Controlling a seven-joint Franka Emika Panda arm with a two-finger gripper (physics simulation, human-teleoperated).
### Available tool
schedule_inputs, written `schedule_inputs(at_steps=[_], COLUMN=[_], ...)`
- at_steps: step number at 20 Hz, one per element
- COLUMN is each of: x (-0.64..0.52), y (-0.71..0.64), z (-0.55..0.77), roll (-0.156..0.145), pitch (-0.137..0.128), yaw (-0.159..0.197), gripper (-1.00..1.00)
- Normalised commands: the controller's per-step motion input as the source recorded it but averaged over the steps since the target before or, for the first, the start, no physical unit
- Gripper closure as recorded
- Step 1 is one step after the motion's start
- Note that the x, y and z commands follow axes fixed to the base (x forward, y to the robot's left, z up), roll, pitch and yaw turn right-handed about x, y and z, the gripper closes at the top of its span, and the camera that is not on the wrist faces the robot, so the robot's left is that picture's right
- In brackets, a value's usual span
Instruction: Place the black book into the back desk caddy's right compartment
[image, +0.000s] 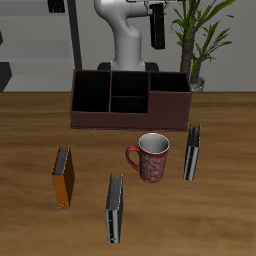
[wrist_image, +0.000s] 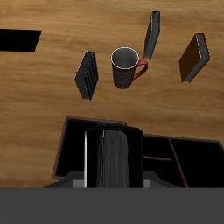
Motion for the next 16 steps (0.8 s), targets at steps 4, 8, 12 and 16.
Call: schedule_inputs(at_steps=[4,8,12,16], x=[0.19,0.14,0.1,0.05], y=[0.28,0.18,0.1,0.06], z=[-0.03,-0.06,-0.12,-0.06], roll=[0.024,0.017,0.01,0.015], pitch=[0.018,0.026,0.021,0.011], yaw=[-0.016,-0.039,-0.006,-0.014], gripper=[1.0,1.0,1.0,1.0])
